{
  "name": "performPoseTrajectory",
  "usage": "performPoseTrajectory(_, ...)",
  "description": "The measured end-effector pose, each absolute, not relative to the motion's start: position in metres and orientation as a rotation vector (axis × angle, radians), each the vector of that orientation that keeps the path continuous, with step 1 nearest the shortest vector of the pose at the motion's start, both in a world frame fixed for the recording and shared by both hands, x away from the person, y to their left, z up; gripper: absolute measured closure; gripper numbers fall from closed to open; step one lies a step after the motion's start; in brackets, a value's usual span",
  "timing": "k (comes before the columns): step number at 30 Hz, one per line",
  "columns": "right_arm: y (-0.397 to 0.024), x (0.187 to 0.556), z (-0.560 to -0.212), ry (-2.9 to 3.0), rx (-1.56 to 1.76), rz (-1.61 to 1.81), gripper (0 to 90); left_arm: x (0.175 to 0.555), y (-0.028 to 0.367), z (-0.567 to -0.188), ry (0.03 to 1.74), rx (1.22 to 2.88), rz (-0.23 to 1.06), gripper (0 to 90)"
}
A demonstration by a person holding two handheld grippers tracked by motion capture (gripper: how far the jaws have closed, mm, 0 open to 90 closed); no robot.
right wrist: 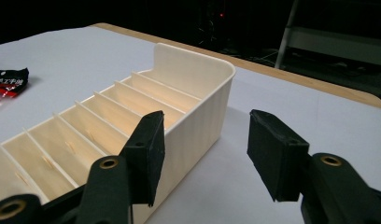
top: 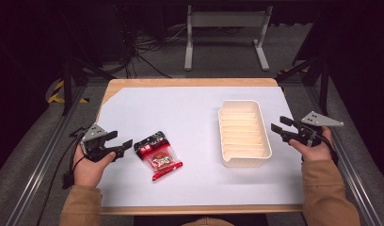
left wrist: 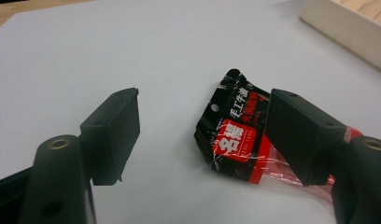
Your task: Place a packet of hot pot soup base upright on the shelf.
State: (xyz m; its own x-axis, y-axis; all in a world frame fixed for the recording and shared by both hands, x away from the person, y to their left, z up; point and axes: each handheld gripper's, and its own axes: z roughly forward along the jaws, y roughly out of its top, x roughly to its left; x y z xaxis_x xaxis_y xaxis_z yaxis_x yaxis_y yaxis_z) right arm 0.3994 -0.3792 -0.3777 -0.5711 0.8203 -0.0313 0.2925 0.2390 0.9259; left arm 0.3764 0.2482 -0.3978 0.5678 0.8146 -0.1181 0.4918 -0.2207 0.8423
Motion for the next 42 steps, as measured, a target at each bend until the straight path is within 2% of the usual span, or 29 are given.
performPoseTrajectory(15, -0.373, 0.399, -0.381, 2.026, 1.034, 1.325, 48.1, 0.374, 0.225, -0.386, 0.913, 1.929, 0.375, 25.5)
performPoseTrajectory(21, -0.372, 0.399, -0.382, 2.031, 1.05, 1.313, 46.0, 0.376, 0.225, -0.391, 0.936, 1.943, 0.342, 25.0)
performPoseTrajectory(25, -0.369, 0.4, -0.385, 2.051, 1.078, 1.299, 45.6, 0.382, 0.23, -0.403, 1.009, 1.951, 0.303, 25.8)
performPoseTrajectory(42, -0.374, 0.403, -0.391, 2.061, 1.138, 1.239, 44.4, 0.399, 0.231, -0.434, 1.077, 1.954, 0.219, 36.2)
